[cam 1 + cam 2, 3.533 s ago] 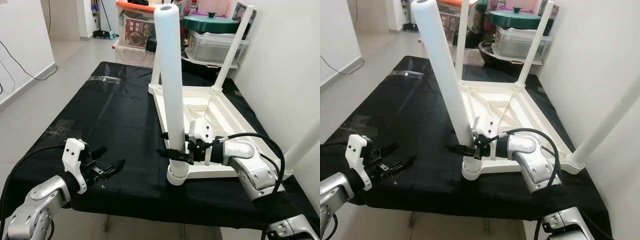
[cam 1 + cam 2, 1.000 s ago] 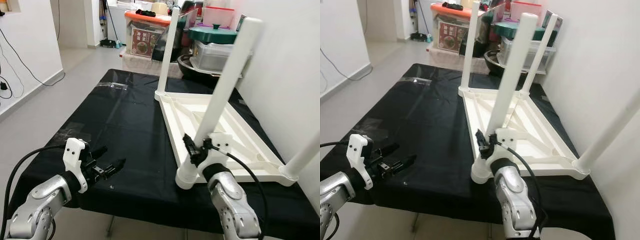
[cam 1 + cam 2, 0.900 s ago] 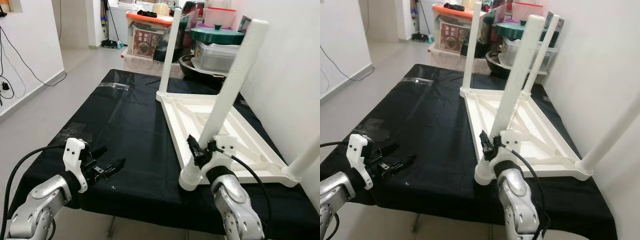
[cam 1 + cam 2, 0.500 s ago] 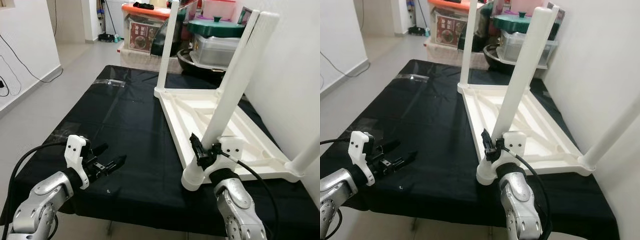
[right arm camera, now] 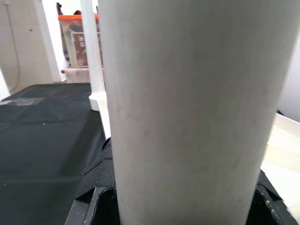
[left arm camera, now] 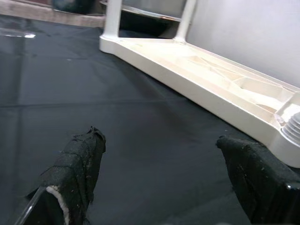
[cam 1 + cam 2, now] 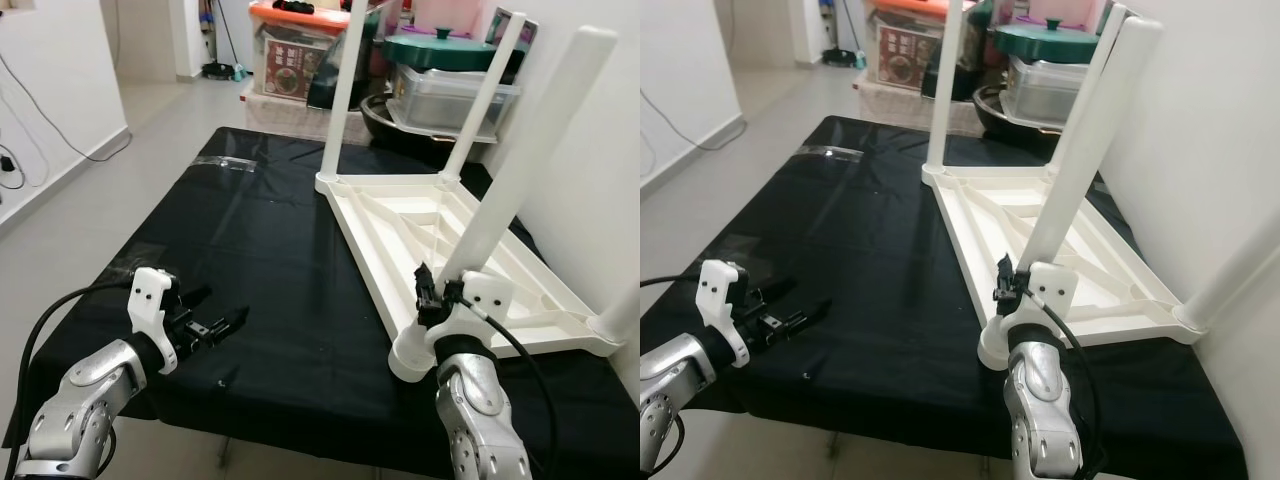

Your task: Building children table

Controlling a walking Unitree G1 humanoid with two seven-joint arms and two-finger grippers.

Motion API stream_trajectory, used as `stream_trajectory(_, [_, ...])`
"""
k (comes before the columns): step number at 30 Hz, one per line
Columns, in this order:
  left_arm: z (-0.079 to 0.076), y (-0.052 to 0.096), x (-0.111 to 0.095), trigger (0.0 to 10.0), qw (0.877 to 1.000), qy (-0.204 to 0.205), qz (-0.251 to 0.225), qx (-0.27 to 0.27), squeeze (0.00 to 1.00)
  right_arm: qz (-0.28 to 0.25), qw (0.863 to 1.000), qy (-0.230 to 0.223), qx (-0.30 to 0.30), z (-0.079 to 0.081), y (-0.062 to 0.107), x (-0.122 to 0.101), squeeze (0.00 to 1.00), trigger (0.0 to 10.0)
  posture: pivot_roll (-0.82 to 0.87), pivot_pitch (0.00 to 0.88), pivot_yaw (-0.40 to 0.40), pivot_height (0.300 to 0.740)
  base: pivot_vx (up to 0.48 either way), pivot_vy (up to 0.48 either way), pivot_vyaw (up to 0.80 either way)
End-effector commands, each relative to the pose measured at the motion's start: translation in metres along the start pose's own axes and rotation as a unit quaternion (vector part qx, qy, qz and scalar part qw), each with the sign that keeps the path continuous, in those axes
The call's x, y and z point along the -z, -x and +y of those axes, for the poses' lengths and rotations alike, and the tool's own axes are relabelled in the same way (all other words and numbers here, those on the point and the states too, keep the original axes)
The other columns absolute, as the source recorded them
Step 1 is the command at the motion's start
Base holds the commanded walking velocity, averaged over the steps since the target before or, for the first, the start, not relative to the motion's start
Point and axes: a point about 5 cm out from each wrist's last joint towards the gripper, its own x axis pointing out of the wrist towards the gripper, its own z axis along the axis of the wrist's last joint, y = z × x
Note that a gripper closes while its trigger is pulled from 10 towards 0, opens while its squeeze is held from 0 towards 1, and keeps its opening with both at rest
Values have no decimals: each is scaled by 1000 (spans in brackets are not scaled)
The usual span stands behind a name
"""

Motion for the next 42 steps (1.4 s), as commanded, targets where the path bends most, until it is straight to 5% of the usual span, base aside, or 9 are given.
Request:
stream_trajectory(1, [1, 0, 4, 10000, 1000, 1, 4, -6, 0, 38, 995, 16, 88, -29, 4, 16, 0, 0, 115, 0, -92, 740, 0, 0, 0])
stream_trajectory(5, [2, 1, 3, 10000, 1000, 0, 4, -8, 0, 42, 996, 7, 79, -28, 3, 17, 0, 0, 115, 0, -91, 740, 0, 0, 0])
stream_trajectory(6, [2, 0, 4, 10000, 1000, 0, 4, -8, 0, 48, 996, 5, 72, -27, 2, 18, 0, 10000, 112, 0, -91, 740, 0, 0, 0])
stream_trajectory(25, [2, -2, 4, 10000, 1000, -2, 7, -4, 0, 25, 997, 2, 75, -25, 2, 5, 55, 10000, 102, 0, -81, 740, 0, 0, 0])
stream_trajectory(26, [2, -2, 5, 10000, 1000, -2, 7, -4, 0, 25, 997, 2, 74, -25, 2, 4, 286, 10000, 102, 0, -82, 740, 0, 0, 0])
stream_trajectory(32, [2, -3, 5, 10000, 1000, -1, 8, -3, 0, 28, 996, -5, 80, -26, 2, 2, 278, 10000, 99, 0, -86, 740, 0, 0, 0])
stream_trajectory(33, [2, -3, 5, 10000, 1000, 0, 8, -3, 0, 26, 996, -7, 79, -27, 2, 1, 753, 10000, 99, 0, -87, 740, 0, 0, 0])
stream_trajectory(35, [2, -2, 6, 10000, 1000, 0, 8, -4, 0, 21, 997, -11, 78, -26, 2, -1, 1000, 10000, 98, 0, -88, 740, 0, 0, 0])
stream_trajectory(42, [3, -2, 7, 10000, 1000, 2, 9, -5, 0, -4, 997, -19, 72, -26, 1, -13, 1000, 10000, 92, 0, -83, 740, 0, 0, 0])
